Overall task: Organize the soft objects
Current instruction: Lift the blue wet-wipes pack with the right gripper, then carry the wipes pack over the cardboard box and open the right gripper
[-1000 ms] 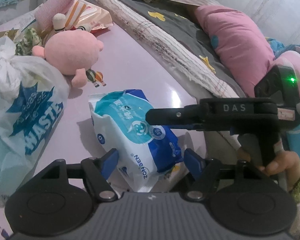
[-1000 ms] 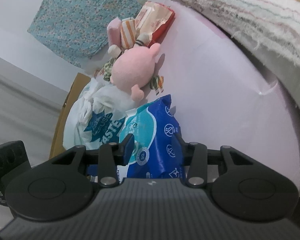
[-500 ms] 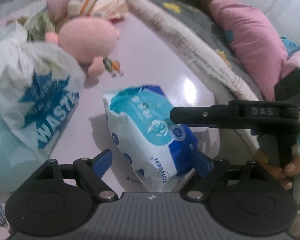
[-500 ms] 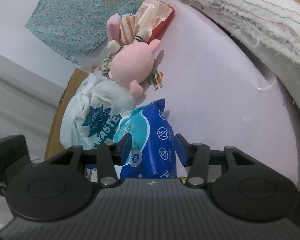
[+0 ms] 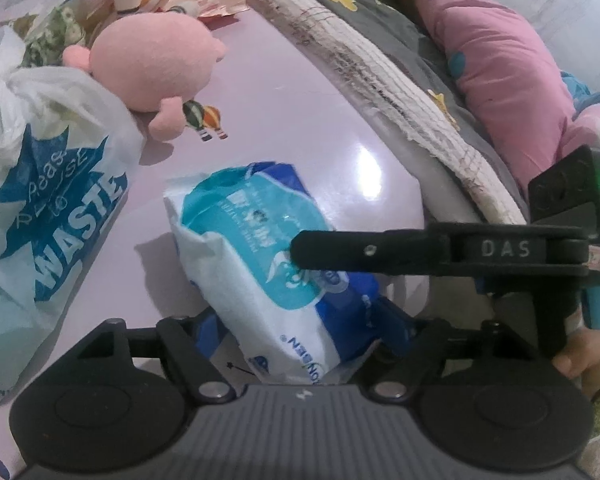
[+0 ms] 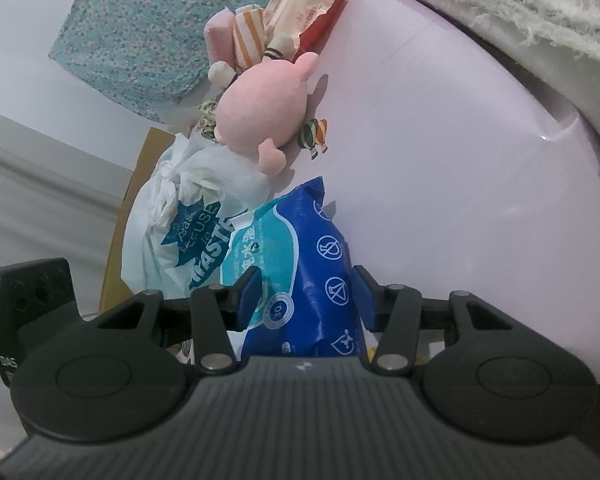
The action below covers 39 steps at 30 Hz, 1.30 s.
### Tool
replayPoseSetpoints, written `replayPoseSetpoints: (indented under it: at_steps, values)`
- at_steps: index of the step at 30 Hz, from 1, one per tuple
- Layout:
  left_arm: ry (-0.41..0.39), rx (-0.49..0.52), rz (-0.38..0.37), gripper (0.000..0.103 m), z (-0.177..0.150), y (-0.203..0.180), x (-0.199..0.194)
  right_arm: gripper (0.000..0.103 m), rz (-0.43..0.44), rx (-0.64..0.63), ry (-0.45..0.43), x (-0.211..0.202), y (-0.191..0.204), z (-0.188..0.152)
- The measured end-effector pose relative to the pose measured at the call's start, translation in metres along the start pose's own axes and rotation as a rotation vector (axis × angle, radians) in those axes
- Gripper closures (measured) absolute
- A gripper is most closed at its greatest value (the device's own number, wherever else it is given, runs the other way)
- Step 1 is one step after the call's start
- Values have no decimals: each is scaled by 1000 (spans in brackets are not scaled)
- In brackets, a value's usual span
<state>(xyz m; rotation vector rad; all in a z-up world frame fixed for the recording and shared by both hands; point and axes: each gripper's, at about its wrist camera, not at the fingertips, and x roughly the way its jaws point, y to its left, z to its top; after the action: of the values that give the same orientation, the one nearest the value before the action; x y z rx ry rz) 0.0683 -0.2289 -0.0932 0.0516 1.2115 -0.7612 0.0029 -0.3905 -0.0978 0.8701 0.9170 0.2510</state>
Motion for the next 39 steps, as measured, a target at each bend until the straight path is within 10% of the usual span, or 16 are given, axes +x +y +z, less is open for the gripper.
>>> replayPoseSetpoints:
  at_steps: [19,39]
  values:
    - [-163,69,24,26,-11,-18,-65,60,39,-84,-75,-34,55,-4]
    - [-442,-70,206,27,-28,43,-203,60,188,-374,-9,20,224,17]
